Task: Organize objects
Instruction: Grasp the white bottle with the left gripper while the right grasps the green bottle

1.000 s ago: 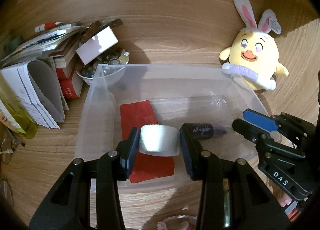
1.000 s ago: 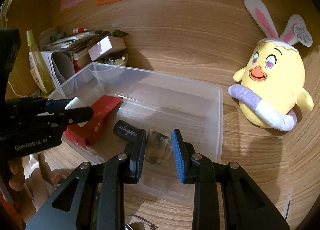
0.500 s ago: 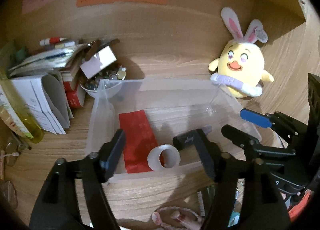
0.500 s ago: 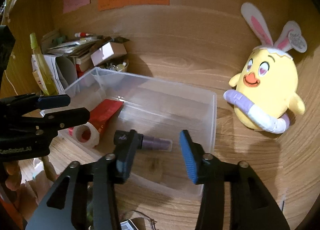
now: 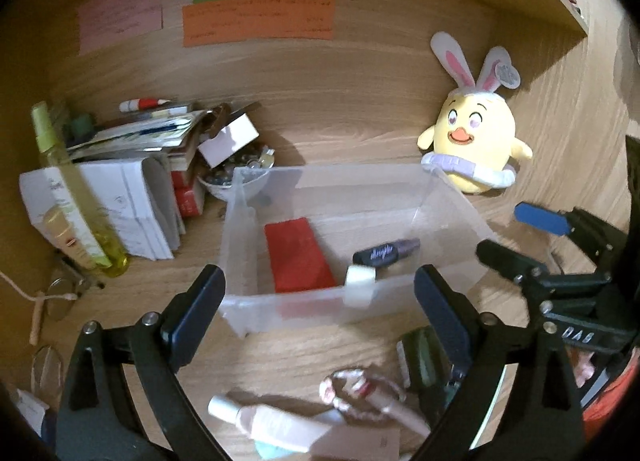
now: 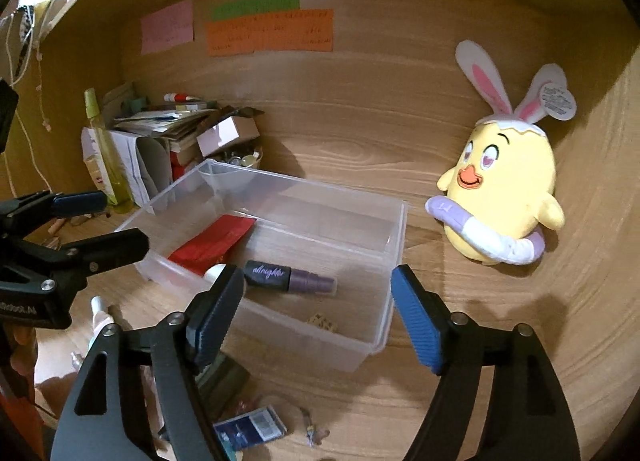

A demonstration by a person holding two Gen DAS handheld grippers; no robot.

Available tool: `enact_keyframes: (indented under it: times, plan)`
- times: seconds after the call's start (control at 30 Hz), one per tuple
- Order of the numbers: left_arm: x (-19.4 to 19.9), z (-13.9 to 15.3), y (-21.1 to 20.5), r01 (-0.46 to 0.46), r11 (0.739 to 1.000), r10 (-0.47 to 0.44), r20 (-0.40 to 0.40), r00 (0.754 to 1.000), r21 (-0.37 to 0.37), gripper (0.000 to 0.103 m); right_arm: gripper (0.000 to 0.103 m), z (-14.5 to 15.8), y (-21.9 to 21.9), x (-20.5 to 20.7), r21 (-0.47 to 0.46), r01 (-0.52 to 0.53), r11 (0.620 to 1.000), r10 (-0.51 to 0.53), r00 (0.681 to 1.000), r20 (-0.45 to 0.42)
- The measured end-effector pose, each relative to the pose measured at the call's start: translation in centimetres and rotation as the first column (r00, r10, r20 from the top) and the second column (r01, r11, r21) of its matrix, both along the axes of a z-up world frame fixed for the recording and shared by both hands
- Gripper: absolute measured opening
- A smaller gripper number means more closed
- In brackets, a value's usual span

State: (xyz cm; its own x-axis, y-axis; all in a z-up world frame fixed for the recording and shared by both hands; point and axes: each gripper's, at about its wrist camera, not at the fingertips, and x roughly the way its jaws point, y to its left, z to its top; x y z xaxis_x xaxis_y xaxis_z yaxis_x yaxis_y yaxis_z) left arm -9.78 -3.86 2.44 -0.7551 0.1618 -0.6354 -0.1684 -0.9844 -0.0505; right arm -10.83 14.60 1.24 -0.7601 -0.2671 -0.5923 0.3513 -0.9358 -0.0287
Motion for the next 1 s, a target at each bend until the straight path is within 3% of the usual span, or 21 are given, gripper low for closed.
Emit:
enact_keyframes:
  times: [0.43,0.77,1.0]
  plan:
    - [3.0,-3.9,-1.9,-0.06,0.996,0.065,0.092,0.994,-0.063,0.097,0.08,-0.9,0.3,3.1,-0.016,-0.014,1.0,0.015,0.999,0.03]
    - [3.7,-8.4,-5.4,-0.133,0.99,0.119,0.269,0.956,0.036,0.097,0.08,-3.9,-0.8,3.6,-0.001,-0.034,0.999,0.034,0.993,0.117]
    - [3.9,-9.3,-6.4,-0.169,0.982,0.137,0.294,0.946,0.087,0.097,0.08,-5.9,-1.9,3.2,-0.007,-0.061,0.998,0.061,0.979,0.192]
